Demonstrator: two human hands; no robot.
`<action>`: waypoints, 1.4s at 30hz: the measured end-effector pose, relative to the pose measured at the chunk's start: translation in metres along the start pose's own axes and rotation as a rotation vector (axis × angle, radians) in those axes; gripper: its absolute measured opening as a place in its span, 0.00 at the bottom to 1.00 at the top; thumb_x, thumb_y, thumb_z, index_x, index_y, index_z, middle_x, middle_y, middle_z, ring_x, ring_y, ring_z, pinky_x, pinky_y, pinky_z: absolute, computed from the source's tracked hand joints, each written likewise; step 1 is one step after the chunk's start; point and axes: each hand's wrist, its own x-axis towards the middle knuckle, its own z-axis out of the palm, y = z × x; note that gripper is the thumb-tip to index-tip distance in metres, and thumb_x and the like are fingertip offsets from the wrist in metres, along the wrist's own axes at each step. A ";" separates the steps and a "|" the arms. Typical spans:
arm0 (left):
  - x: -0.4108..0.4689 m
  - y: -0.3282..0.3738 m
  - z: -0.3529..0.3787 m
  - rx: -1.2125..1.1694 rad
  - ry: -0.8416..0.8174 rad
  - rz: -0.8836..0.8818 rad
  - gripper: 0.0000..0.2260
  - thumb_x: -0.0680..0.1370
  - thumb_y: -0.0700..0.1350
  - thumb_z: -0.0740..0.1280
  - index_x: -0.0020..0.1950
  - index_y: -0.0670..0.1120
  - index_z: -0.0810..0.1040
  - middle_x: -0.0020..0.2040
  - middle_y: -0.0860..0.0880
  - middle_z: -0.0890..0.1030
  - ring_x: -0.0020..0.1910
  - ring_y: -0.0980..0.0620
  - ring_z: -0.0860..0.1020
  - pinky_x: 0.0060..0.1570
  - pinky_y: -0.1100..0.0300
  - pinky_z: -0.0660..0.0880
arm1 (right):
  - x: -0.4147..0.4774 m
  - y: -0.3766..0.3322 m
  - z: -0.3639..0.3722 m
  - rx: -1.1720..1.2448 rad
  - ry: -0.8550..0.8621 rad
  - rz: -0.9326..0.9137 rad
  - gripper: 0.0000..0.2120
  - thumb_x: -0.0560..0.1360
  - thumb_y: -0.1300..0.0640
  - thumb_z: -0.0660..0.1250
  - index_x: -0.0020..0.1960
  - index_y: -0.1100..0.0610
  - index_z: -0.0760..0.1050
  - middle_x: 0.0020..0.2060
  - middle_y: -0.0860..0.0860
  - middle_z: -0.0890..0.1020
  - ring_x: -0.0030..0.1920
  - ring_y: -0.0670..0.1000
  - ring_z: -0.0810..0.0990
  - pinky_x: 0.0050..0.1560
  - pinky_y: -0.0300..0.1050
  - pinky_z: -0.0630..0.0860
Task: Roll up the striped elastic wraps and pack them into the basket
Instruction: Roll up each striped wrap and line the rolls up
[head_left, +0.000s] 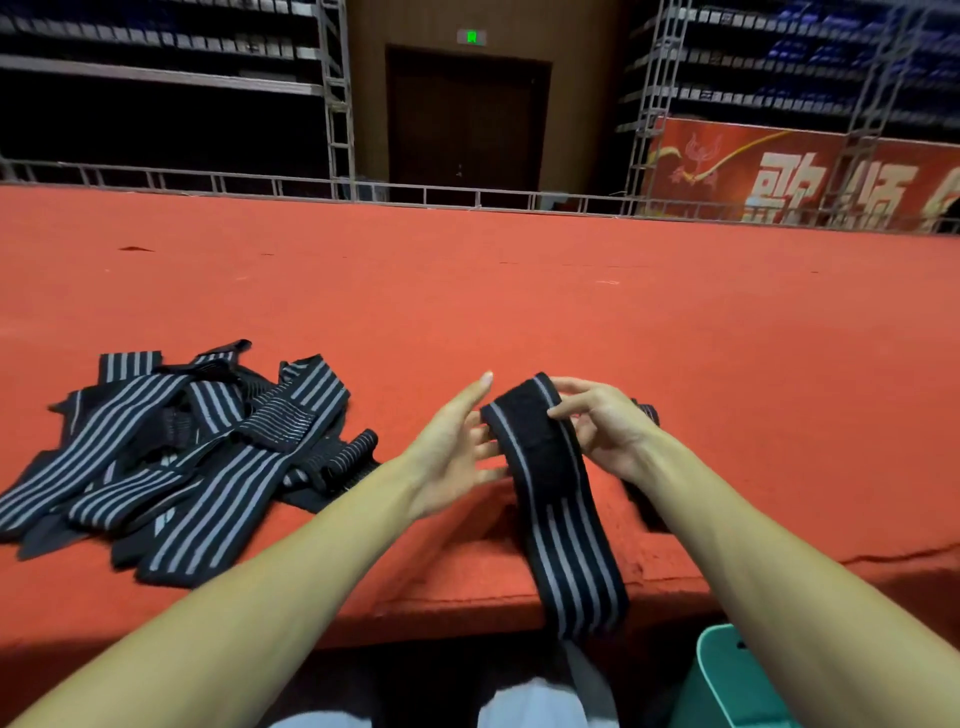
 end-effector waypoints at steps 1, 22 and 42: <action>0.008 0.002 -0.005 -0.036 0.025 -0.025 0.28 0.77 0.63 0.60 0.63 0.41 0.75 0.56 0.44 0.80 0.54 0.49 0.79 0.54 0.52 0.74 | -0.001 0.001 -0.002 -0.022 -0.036 0.008 0.19 0.66 0.68 0.66 0.54 0.59 0.82 0.46 0.56 0.83 0.44 0.56 0.75 0.37 0.40 0.63; 0.158 0.008 -0.076 0.941 0.371 0.491 0.29 0.70 0.29 0.69 0.69 0.47 0.72 0.65 0.49 0.75 0.57 0.49 0.78 0.61 0.54 0.74 | 0.131 0.052 -0.022 -0.386 0.290 -0.194 0.21 0.73 0.69 0.69 0.64 0.57 0.75 0.41 0.52 0.83 0.41 0.47 0.81 0.50 0.45 0.79; 0.082 0.031 -0.140 1.460 0.273 0.420 0.12 0.76 0.38 0.67 0.58 0.49 0.79 0.56 0.49 0.69 0.53 0.55 0.70 0.60 0.64 0.65 | 0.123 0.077 0.032 -1.198 0.486 -0.191 0.20 0.73 0.65 0.60 0.64 0.57 0.70 0.59 0.56 0.67 0.61 0.58 0.64 0.61 0.50 0.67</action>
